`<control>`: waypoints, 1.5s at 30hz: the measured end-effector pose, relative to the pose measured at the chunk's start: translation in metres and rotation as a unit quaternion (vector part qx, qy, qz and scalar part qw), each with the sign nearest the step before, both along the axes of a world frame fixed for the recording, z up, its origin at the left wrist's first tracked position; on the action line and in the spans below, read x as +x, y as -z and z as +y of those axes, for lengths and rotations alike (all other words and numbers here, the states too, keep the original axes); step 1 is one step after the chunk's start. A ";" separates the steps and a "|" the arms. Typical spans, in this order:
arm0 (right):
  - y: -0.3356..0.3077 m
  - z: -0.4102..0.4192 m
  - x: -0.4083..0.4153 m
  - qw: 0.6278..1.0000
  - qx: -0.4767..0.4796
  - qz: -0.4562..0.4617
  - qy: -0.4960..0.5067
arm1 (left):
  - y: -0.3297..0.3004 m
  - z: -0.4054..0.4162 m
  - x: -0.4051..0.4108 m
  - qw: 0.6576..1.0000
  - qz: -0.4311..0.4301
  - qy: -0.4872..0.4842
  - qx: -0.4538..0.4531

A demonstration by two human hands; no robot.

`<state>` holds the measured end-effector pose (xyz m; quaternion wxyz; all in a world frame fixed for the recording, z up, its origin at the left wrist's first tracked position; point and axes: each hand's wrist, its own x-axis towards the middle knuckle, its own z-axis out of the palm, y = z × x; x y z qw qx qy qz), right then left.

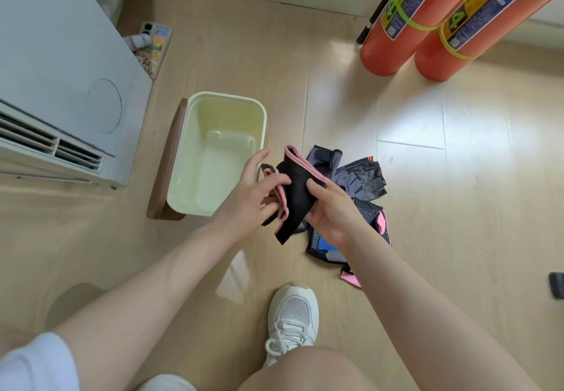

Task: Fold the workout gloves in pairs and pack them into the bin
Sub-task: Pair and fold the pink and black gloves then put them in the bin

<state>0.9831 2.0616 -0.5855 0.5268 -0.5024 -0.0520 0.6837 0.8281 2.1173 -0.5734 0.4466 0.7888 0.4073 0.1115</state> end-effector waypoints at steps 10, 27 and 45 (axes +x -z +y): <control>-0.019 -0.001 0.016 0.869 -0.046 -0.459 0.180 | -0.005 0.008 0.011 0.965 0.093 -0.212 0.123; 0.015 0.003 -0.045 0.618 0.335 -0.688 -0.178 | -0.006 0.008 0.008 0.826 -0.188 -0.389 -0.361; 0.000 0.062 -0.026 0.992 0.077 -0.060 -0.077 | 0.005 0.020 -0.054 0.973 -0.039 -0.184 0.130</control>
